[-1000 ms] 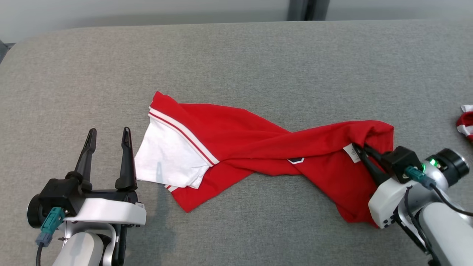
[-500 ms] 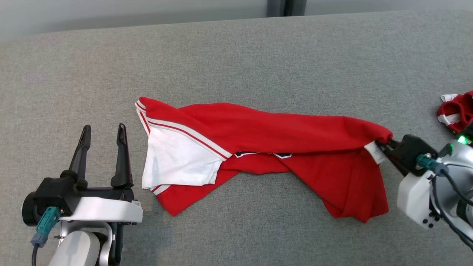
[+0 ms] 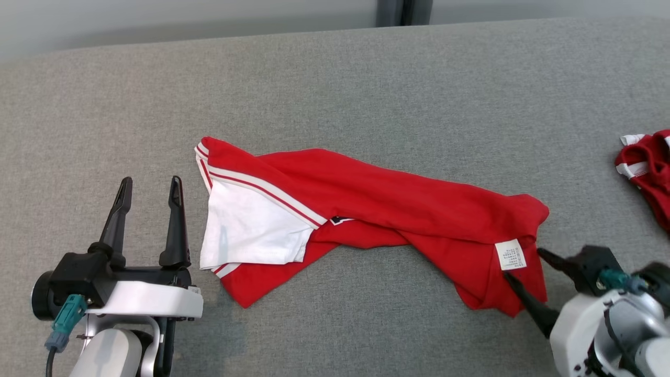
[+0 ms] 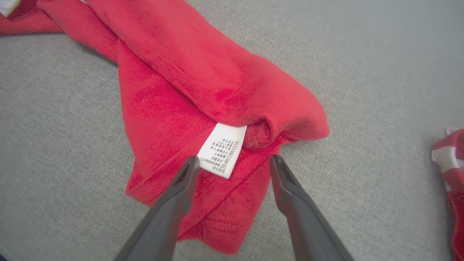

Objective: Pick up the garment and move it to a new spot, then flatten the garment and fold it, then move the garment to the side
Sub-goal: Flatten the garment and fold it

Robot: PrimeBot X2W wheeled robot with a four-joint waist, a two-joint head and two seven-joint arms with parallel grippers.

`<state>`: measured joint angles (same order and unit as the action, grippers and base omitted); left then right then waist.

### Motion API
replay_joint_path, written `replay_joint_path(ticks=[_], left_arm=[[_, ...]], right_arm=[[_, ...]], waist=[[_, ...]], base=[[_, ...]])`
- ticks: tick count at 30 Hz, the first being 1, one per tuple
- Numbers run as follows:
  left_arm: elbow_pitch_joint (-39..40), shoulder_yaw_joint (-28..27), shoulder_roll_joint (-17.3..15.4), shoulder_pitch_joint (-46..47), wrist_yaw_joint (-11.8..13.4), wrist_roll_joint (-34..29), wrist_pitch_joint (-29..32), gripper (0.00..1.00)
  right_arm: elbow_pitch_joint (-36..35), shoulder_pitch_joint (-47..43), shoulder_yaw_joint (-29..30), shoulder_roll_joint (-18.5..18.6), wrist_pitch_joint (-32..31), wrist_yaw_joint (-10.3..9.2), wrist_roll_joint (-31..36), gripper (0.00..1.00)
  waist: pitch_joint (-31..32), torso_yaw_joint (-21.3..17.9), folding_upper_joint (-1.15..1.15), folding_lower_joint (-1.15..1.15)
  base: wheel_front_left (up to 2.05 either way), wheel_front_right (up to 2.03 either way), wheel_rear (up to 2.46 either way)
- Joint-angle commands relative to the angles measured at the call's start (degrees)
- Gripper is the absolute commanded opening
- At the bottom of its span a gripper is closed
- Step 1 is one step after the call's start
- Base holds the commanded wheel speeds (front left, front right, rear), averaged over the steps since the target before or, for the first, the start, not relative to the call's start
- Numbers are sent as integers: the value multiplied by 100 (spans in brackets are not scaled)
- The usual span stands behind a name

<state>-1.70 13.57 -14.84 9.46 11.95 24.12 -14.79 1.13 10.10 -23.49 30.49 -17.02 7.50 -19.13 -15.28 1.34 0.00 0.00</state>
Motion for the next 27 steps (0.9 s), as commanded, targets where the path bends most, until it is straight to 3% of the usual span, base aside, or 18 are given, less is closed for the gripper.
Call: replay_joint_path(ticks=[1, 9, 16, 27], left_arm=[[26, -29, -38, -44, 28, -32, -1, 100], [163, -80, -140, -212, 159, -28, 98, 100], [285, -104, -176, -337, 267, -30, 139, 100], [394, 44, -186, -637, 358, -85, 241, 100]], right_arm=[[-11, -180, 143, -95, 105, -2, 39, 100], [-388, -1216, 1603, -1122, 764, -2, 167, 100], [-573, -1151, 2745, -1951, 1736, -2, 312, 100], [-548, -671, 2582, -2039, 2369, -2, 596, 100]], waist=[[41, -32, 0, 0], [256, -199, 0, 0], [455, -245, 0, 0], [778, -205, 0, 0]], base=[[0, 0, 0], [0, 0, 0], [0, 0, 0], [0, 0, 0]])
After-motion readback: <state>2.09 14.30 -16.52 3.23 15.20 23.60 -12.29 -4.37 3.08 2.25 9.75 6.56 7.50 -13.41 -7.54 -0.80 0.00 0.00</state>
